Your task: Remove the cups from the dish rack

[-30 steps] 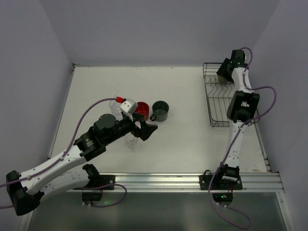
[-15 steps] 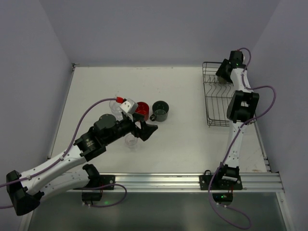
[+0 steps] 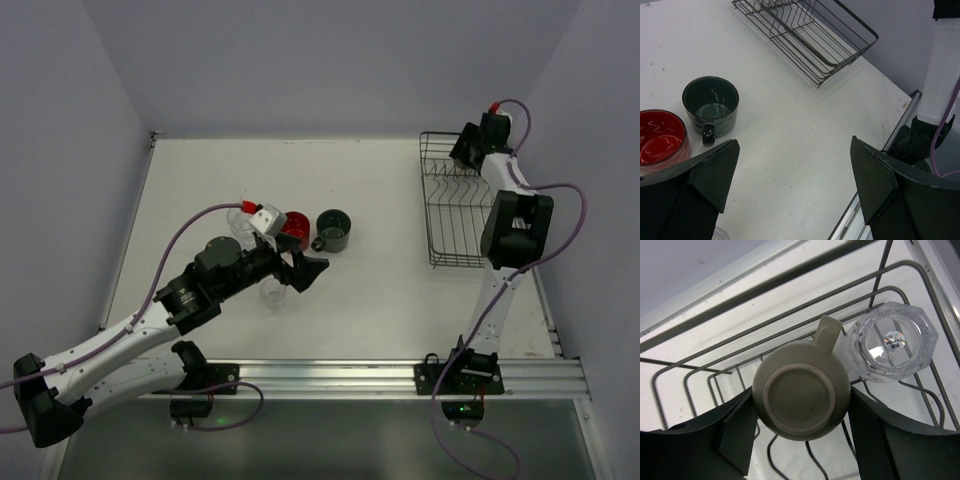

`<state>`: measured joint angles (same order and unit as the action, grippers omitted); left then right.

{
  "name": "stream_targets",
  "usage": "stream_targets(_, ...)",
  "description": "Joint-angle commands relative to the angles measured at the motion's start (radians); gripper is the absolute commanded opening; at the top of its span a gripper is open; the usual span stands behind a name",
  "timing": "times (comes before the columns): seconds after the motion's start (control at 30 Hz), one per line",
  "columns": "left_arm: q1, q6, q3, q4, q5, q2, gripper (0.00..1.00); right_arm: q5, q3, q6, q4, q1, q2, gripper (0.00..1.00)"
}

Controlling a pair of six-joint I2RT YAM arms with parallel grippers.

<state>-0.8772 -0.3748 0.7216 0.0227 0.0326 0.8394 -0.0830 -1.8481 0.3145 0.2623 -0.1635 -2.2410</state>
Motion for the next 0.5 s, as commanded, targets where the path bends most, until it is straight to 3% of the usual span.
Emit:
stream_targets(0.0, 0.003, -0.004, -0.011, -0.067, 0.01, 0.012, 0.99, 0.012, 0.042, -0.074, -0.204, 0.015, 0.144, 0.46)
stream_targets(0.23, 0.003, -0.007, -0.002, -0.101, 0.013, 0.053, 0.98, 0.046, 0.099, -0.089, -0.256, 0.016, 0.216, 0.47)
stream_targets(0.47, 0.003, 0.002, 0.073, -0.159, 0.042, 0.116, 0.97, 0.161, 0.297, 0.052, -0.302, 0.027, 0.453, 0.47)
